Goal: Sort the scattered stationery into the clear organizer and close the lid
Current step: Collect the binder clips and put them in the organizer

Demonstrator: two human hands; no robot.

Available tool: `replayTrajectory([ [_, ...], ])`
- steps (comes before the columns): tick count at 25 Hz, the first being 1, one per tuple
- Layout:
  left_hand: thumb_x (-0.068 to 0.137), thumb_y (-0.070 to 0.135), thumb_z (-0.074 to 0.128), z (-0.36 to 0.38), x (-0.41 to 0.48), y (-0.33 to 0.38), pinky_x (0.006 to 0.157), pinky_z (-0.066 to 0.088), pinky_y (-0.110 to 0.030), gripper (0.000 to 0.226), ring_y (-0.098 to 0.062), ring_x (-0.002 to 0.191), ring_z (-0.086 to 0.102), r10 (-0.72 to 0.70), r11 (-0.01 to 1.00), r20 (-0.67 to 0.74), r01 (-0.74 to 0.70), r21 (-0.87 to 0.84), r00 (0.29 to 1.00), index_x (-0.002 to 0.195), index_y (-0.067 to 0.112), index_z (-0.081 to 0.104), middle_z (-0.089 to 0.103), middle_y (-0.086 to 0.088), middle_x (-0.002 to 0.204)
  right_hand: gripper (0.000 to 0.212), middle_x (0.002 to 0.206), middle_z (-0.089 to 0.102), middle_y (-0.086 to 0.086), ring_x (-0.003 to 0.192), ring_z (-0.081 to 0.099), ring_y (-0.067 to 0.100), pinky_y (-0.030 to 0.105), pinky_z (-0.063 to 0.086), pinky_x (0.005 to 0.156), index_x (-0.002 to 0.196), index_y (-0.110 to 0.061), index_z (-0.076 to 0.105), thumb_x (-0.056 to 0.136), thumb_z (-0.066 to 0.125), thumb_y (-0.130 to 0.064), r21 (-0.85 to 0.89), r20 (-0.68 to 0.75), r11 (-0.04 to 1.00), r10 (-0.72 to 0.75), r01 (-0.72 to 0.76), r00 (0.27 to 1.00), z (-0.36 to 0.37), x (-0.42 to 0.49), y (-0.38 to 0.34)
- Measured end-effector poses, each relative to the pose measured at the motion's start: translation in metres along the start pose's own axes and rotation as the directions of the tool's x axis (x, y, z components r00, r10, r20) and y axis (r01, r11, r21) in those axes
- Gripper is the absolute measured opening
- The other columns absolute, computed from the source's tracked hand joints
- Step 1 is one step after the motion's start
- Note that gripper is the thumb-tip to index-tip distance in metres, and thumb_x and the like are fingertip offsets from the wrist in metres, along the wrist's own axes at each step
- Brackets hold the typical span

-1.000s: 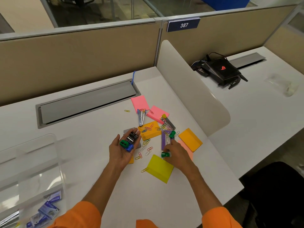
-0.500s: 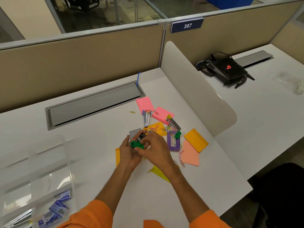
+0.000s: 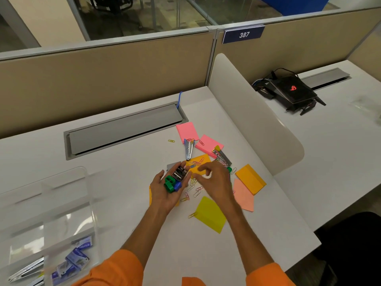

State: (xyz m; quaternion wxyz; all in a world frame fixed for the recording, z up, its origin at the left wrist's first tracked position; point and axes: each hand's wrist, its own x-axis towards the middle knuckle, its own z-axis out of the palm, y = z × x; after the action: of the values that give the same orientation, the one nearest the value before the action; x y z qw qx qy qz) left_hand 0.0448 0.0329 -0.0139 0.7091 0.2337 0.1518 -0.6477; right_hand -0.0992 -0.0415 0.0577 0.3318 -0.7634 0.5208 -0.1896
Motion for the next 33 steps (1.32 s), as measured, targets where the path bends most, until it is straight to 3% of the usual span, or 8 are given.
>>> replayTrajectory([
  [2,0.099,0.035,0.031,-0.002,0.002,0.000,0.103,0.047,-0.053,0.056,-0.037,0.132,0.048,-0.011,1.000,0.019,0.012,-0.028,1.000,0.127,-0.004,0.059,0.054,-0.022,0.138,0.026,0.097,0.064,0.003,0.088,0.061,0.014,0.027,0.052,0.065,0.100,-0.014,0.069,0.080,0.078,-0.030,-0.044,-0.067,0.992,0.114,-0.117,0.991,-0.020,0.009,0.031],
  [5,0.099,0.036,0.031,-0.004,0.003,-0.001,0.100,0.049,-0.053,0.057,-0.037,0.131,0.050,-0.019,0.999,0.026,0.020,-0.039,0.999,0.130,-0.003,0.057,0.054,-0.022,0.139,0.039,0.111,0.064,0.011,0.100,0.063,0.019,0.012,0.037,0.052,0.112,-0.012,0.062,0.082,0.076,-0.031,-0.127,-0.071,0.954,0.266,-0.273,0.961,-0.036,0.020,0.075],
  [7,0.099,0.037,0.031,-0.004,0.003,-0.003,0.101,0.048,-0.053,0.056,-0.038,0.128,0.053,-0.026,0.999,0.023,0.027,-0.043,0.999,0.133,-0.002,0.054,0.054,-0.021,0.139,0.046,0.113,0.064,0.012,0.097,0.062,0.018,0.011,0.034,0.051,0.117,-0.010,0.060,0.080,0.078,-0.030,-0.132,-0.039,0.947,0.290,-0.292,0.956,-0.037,0.025,0.092],
  [11,0.098,0.037,0.033,-0.002,0.000,-0.004,0.101,0.048,-0.053,0.055,-0.039,0.125,0.055,-0.025,0.999,0.011,0.026,-0.040,1.000,0.135,0.000,0.053,0.055,-0.020,0.139,0.051,0.116,0.066,0.012,0.098,0.064,0.020,0.024,0.053,0.064,0.119,-0.011,0.059,0.077,0.081,-0.029,-0.107,0.033,0.956,0.279,-0.274,0.960,-0.030,0.032,0.105],
  [18,0.098,0.036,0.033,-0.002,-0.002,0.000,0.098,0.051,-0.053,0.055,-0.037,0.126,0.055,-0.003,1.000,-0.029,0.003,-0.003,1.000,0.134,0.000,0.054,0.056,-0.021,0.137,0.048,0.117,0.064,0.012,0.104,0.064,0.021,0.034,0.060,0.075,0.117,-0.013,0.060,0.077,0.080,-0.032,-0.069,0.025,0.960,0.273,-0.271,0.962,-0.033,0.034,0.107],
  [21,0.098,0.037,0.035,-0.001,-0.001,-0.004,0.099,0.049,-0.054,0.055,-0.039,0.124,0.056,-0.017,0.999,-0.048,0.016,-0.029,0.999,0.128,-0.003,0.059,0.057,-0.022,0.136,0.049,0.111,0.060,0.006,0.102,0.061,0.017,0.018,0.053,0.063,0.118,-0.021,0.061,0.075,0.080,-0.037,-0.002,0.016,0.974,0.225,-0.225,0.974,-0.034,0.023,0.090],
  [28,0.098,0.039,0.037,0.009,-0.008,-0.015,0.107,0.043,-0.047,0.053,-0.038,0.121,0.059,-0.014,0.993,-0.083,0.024,0.113,0.996,0.121,0.002,0.066,0.061,-0.022,0.131,0.044,0.096,0.050,-0.008,0.086,0.045,-0.011,0.006,0.034,0.065,0.116,-0.041,0.063,0.076,0.079,-0.037,0.064,0.175,0.989,-0.145,0.136,0.974,-0.005,-0.001,0.022],
  [33,0.098,0.038,0.040,0.013,-0.017,-0.015,0.080,0.060,-0.045,0.047,-0.039,0.100,0.070,-0.011,0.997,-0.134,0.022,0.080,0.991,0.122,0.004,0.065,0.069,-0.024,0.116,0.044,0.110,0.049,0.000,0.105,0.048,0.010,0.015,0.042,0.080,0.127,-0.033,0.060,0.086,0.072,-0.024,-0.004,0.236,0.979,-0.197,0.204,0.951,0.012,0.002,-0.001],
])
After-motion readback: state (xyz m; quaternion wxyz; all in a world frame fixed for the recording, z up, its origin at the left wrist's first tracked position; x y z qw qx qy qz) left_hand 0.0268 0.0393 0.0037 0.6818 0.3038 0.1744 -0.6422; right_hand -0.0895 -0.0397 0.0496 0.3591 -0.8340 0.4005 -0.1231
